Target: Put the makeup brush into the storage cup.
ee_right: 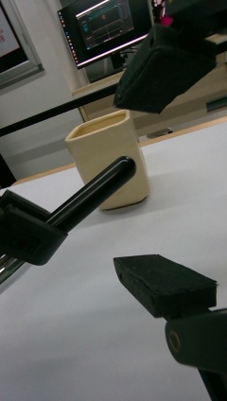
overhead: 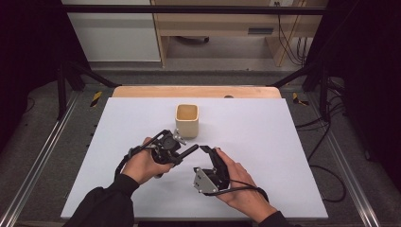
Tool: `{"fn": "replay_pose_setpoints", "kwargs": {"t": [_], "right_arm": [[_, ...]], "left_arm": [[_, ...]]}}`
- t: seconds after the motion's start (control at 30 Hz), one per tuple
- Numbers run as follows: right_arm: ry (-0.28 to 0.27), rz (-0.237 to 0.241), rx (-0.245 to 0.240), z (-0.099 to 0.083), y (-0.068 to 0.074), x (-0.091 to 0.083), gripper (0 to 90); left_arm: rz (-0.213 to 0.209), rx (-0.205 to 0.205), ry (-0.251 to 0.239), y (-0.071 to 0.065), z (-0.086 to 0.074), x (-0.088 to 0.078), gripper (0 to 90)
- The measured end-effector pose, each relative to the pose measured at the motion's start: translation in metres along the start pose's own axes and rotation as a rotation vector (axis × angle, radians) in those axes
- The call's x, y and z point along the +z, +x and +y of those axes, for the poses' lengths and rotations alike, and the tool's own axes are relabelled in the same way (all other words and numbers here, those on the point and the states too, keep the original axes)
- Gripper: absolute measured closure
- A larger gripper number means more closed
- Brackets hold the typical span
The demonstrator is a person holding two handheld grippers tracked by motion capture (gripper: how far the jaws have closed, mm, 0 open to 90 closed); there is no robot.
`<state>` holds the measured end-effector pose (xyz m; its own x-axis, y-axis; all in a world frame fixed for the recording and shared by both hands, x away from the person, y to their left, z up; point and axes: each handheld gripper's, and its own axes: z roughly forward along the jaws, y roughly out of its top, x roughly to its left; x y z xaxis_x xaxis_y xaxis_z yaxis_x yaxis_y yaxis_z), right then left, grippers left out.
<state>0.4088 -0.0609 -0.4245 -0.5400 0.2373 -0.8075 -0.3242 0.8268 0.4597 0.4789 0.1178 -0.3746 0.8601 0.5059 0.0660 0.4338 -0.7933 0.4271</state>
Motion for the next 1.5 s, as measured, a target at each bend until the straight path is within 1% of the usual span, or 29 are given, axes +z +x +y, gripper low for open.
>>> {"fn": "replay_pose_setpoints", "kwargs": {"t": [0.03,0.07,0.2,0.23,0.3,0.33,0.4,0.43,0.47,0.5,0.57,0.6,0.7,0.77,0.8,0.83,0.93,1.03,1.07,1.13,1.2,1.23,1.33,1.43,1.5], "right_arm": [[0.001,-0.005,-0.004,0.002,0.001,0.002,22.2],[0.004,0.002,-0.02,0.003,0.001,0.003,22.8],[-0.001,0.002,-0.085,0.009,0.002,0.01,24.8],[0.007,0.009,-0.099,0.01,0.002,0.011,25.2],[0.005,0.004,-0.125,0.011,0.004,0.014,26.7],[0.009,0.006,-0.125,0.011,0.005,0.015,27.0],[0.013,0.01,-0.169,0.011,0.005,0.017,28.6],[0.016,0.004,-0.168,0.011,0.006,0.017,29.6],[0.015,0.005,-0.183,0.012,0.006,0.018,29.9],[0.013,0.003,-0.186,0.012,0.007,0.019,30.8],[0.014,0.006,-0.223,0.013,0.007,0.021,34.3],[0.014,0.006,-0.223,0.013,0.007,0.021,34.3],[0.012,0.013,-0.257,0.013,0.008,0.024,37.4],[0.013,0.014,-0.259,0.014,0.009,0.024,38.4],[0.012,0.016,-0.276,0.014,0.009,0.025,39.7],[0.011,0.007,-0.282,0.014,0.01,0.026,40.6],[0.011,0.011,-0.303,0.015,0.011,0.027,43.4],[0.008,0.013,-0.312,0.016,0.012,0.027,46.9],[0.006,0.026,-0.316,0.017,0.012,0.028,48.2],[0.007,0.022,-0.323,0.017,0.013,0.028,50.7],[0.002,0.021,-0.347,0.016,0.013,0.029,53.9],[0.009,0.038,-0.337,0.016,0.013,0.029,55.3],[0.007,0.033,-0.342,0.016,0.014,0.029,60.0],[0.011,0.031,-0.351,0.015,0.013,0.028,68.2],[0.013,0.051,-0.349,0.013,0.013,0.029,71.7]], "left_arm": [[-0.001,0.004,0.002,0.0,0.0,0.0,73.7],[-0.004,0.006,0.005,-0.001,0.0,0.0,73.7],[-0.004,0.014,0.008,-0.001,0.0,-0.001,73.7],[-0.006,0.015,0.011,-0.001,0.0,-0.001,73.7],[-0.008,0.016,0.011,-0.001,-0.001,-0.002,73.6],[-0.009,0.017,0.012,-0.001,-0.001,-0.002,73.7],[-0.009,0.019,0.012,-0.002,-0.002,-0.003,73.6],[-0.011,0.023,0.015,-0.002,-0.002,-0.003,73.7],[-0.012,0.024,0.016,-0.002,-0.002,-0.003,73.7],[-0.013,0.026,0.016,-0.002,-0.002,-0.004,73.6],[-0.015,0.029,0.017,-0.003,-0.002,-0.005,73.6],[-0.016,0.03,0.017,-0.003,-0.002,-0.005,73.6],[-0.021,0.034,0.015,-0.004,-0.002,-0.005,73.6],[-0.026,0.041,0.016,-0.005,-0.002,-0.006,73.6],[-0.027,0.044,0.017,-0.006,-0.002,-0.006,73.6],[-0.029,0.047,0.021,-0.007,-0.002,-0.006,73.6],[-0.031,0.056,0.021,-0.008,-0.001,-0.006,73.6],[-0.039,0.052,0.019,-0.009,0.0,-0.006,73.6],[-0.039,0.052,0.02,-0.01,0.0,-0.006,73.6],[-0.04,0.053,0.019,-0.01,0.0,-0.006,73.6],[-0.042,0.056,0.021,-0.01,0.0,-0.006,73.6],[-0.043,0.057,0.022,-0.01,0.0,-0.006,73.6],[-0.046,0.058,0.023,-0.01,-0.001,-0.006,73.6],[-0.049,0.061,0.022,-0.01,-0.001,-0.006,73.6],[-0.05,0.064,0.02,-0.011,0.0,-0.006,73.6]]}}
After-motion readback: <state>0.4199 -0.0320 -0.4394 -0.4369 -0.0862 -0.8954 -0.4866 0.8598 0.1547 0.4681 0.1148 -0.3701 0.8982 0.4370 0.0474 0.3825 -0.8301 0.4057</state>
